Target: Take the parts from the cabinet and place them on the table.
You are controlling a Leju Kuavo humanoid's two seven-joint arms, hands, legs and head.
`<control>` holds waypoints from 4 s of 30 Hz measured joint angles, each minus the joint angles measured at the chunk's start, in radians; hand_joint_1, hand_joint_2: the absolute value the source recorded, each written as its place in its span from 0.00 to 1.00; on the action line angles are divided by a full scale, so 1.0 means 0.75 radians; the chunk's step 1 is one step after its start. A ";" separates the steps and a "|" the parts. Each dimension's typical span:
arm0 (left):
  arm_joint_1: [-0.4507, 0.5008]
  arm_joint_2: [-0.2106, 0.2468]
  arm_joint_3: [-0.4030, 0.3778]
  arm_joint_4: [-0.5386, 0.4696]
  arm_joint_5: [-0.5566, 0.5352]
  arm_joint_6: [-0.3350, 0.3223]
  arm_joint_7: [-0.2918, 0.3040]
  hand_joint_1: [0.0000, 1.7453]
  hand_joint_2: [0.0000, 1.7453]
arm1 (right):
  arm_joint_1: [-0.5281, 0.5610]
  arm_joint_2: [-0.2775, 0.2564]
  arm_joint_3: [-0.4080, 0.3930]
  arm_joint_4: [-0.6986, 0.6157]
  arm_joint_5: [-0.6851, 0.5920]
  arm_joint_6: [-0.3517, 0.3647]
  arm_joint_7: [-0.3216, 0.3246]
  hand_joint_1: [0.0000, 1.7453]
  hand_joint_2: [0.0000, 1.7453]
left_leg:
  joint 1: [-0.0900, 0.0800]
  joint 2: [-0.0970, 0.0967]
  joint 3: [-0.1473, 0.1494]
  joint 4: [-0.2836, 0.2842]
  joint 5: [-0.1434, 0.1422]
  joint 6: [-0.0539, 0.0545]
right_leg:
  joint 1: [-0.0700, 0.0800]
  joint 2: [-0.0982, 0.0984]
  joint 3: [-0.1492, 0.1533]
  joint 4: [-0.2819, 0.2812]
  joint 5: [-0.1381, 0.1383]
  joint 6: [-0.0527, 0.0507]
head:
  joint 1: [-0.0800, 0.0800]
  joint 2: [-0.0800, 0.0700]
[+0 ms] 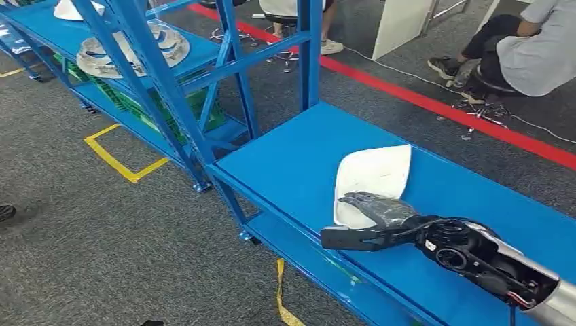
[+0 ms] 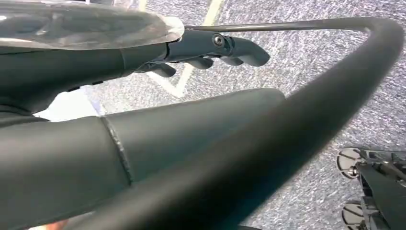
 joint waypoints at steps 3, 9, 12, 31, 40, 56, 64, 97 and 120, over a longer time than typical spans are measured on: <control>0.001 0.000 0.000 0.000 0.000 0.000 0.000 0.00 0.00 | 0.001 0.006 0.012 0.019 -0.001 -0.008 -0.002 0.00 1.00 | 0.000 0.000 0.000 0.000 0.000 0.000 | 0.000 0.000 0.000 0.000 0.000 0.000 | -0.001 0.000; 0.001 0.000 -0.001 0.000 0.000 0.000 -0.002 0.00 0.00 | 0.000 0.015 0.034 0.056 -0.001 -0.011 -0.005 0.59 1.00 | 0.000 0.000 0.000 0.000 0.000 0.000 | 0.000 0.000 0.000 0.000 0.000 0.000 | 0.000 0.000; 0.001 0.000 -0.003 0.000 0.000 -0.001 -0.002 0.00 0.00 | 0.000 0.016 0.040 0.066 -0.003 -0.019 -0.008 0.95 1.00 | 0.000 0.000 0.000 0.000 0.000 0.000 | 0.000 0.000 0.000 0.000 0.000 0.000 | 0.001 0.000; 0.004 0.001 -0.003 0.000 0.012 -0.048 -0.054 0.00 1.00 | -0.002 0.027 0.050 0.081 0.032 -0.033 -0.021 0.75 1.00 | 0.000 0.000 0.006 0.000 0.000 0.000 | 0.000 -0.001 0.006 -0.001 0.000 0.000 | 0.001 0.000; 0.003 0.005 -0.008 0.000 0.016 -0.018 -0.076 0.00 1.00 | 0.007 0.030 0.047 0.078 0.047 -0.049 -0.025 0.75 1.00 | 0.000 0.000 0.006 0.000 0.000 0.000 | 0.000 -0.001 0.006 -0.001 0.000 0.000 | 0.001 0.000; 0.009 0.009 -0.008 0.000 0.042 -0.011 -0.066 0.00 1.00 | 0.127 0.053 -0.209 0.030 -0.210 -0.540 -0.265 0.75 1.00 | 0.000 0.000 0.005 0.000 0.000 0.000 | 0.000 -0.001 0.005 -0.001 0.000 0.000 | -0.001 0.000; 0.010 0.010 -0.008 0.000 0.038 -0.011 -0.067 0.00 1.00 | 0.171 0.066 -0.295 -0.002 -0.262 -0.583 -0.308 0.75 1.00 | 0.000 0.000 0.004 0.000 -0.001 0.000 | 0.000 -0.001 0.004 -0.001 0.000 0.000 | -0.001 0.000; -0.023 -0.006 -0.034 0.000 -0.004 0.006 -0.030 0.00 1.00 | 0.338 0.460 -0.278 -0.318 -1.608 -0.092 -1.029 0.75 1.00 | 0.000 0.001 0.003 0.000 -0.002 0.000 | 0.000 0.000 0.004 -0.002 -0.001 -0.001 | 0.001 0.000; 0.006 -0.009 -0.037 0.000 0.048 0.029 -0.041 0.00 1.00 | 0.256 0.591 -0.147 -0.038 -1.638 -0.008 -1.051 0.75 1.00 | 0.032 -0.084 0.056 -0.020 -0.021 0.009 | -0.029 0.015 -0.076 0.133 0.012 0.057 | 0.032 0.000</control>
